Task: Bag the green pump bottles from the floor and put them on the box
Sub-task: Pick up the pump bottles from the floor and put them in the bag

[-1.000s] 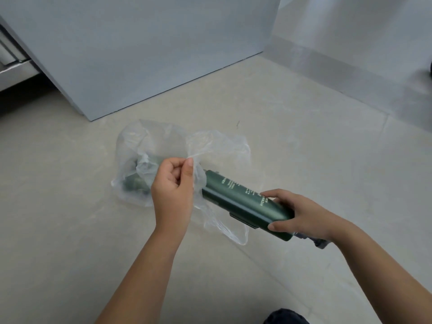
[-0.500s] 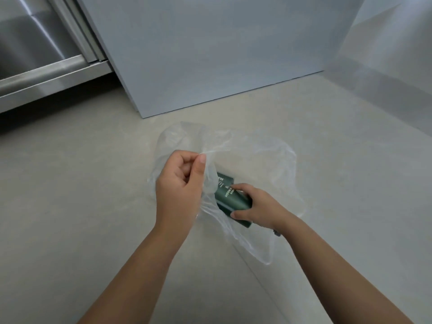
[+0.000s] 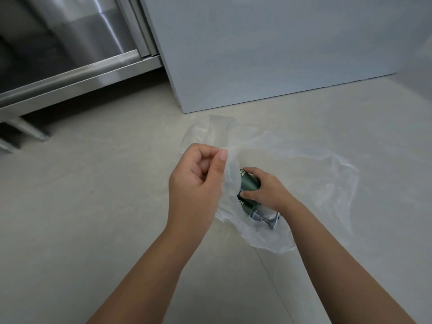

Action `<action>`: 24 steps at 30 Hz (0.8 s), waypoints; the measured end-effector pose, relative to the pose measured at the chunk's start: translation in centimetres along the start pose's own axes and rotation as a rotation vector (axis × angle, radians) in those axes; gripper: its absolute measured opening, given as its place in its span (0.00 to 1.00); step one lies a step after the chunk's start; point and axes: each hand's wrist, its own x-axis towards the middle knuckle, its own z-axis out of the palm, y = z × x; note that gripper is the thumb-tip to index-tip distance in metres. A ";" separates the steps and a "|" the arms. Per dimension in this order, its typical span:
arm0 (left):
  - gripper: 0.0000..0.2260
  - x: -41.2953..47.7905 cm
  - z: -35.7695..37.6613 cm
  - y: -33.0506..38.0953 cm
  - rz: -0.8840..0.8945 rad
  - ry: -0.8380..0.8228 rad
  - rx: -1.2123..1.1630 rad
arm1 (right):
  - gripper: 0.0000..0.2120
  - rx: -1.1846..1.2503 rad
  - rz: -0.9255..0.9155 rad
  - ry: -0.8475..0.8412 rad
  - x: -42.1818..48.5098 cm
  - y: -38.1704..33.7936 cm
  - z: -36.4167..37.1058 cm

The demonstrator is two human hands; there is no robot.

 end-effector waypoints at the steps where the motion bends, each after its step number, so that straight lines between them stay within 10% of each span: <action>1: 0.06 -0.1 0.0 0.0 0.001 0.000 -0.003 | 0.32 -0.012 -0.011 -0.003 0.6 0.0 0.3; 24: 0.08 -1.3 0.1 -0.8 -0.016 0.065 -0.029 | 0.25 -0.196 -0.095 0.115 -2.7 -0.2 -1.2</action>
